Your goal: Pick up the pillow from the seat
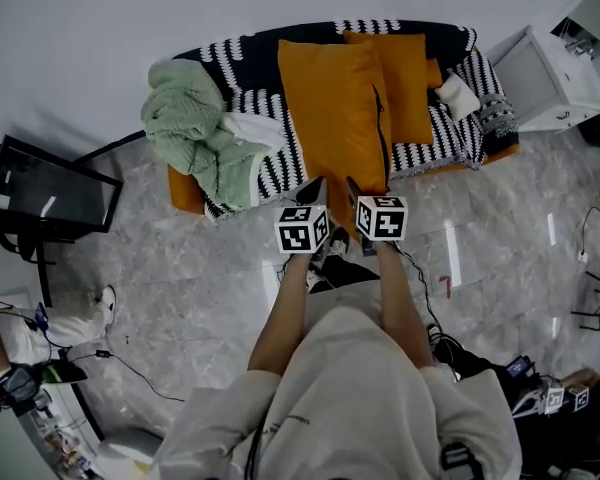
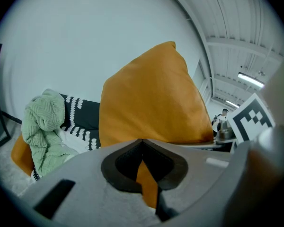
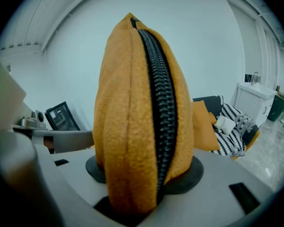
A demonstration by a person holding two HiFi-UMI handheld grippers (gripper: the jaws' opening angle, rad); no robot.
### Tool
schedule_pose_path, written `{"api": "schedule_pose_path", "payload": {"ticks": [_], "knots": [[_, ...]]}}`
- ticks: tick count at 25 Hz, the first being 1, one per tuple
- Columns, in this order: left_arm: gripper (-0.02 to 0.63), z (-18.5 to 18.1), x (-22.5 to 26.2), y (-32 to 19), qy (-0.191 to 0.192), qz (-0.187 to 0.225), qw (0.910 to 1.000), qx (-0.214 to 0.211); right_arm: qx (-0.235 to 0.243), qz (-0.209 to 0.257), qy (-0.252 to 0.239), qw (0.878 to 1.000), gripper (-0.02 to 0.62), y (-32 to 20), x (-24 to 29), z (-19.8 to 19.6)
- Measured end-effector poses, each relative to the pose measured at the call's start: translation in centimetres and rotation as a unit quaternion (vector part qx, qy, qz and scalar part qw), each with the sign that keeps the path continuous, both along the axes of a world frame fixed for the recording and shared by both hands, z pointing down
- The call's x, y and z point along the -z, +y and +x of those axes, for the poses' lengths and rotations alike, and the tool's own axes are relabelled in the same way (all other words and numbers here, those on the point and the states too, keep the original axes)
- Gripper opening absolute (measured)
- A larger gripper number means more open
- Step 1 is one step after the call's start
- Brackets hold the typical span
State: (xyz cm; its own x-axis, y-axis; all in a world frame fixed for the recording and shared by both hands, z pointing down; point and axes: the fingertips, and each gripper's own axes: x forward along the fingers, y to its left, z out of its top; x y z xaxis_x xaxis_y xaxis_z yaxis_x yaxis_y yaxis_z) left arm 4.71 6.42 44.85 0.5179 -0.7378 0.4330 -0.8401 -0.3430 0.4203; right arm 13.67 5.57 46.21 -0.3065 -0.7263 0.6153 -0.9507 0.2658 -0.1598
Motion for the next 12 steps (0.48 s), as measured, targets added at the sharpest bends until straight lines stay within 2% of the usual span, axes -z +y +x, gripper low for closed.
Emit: {"api": "schedule_pose_path", "payload": {"ticks": [12], "knots": [[0.009, 0.44, -0.13, 0.46, 0.002, -0.001, 1.0000, -0.002, -0.010, 0.002, 0.001, 1.000, 0.224, 0.47, -0.15, 0.71]]}}
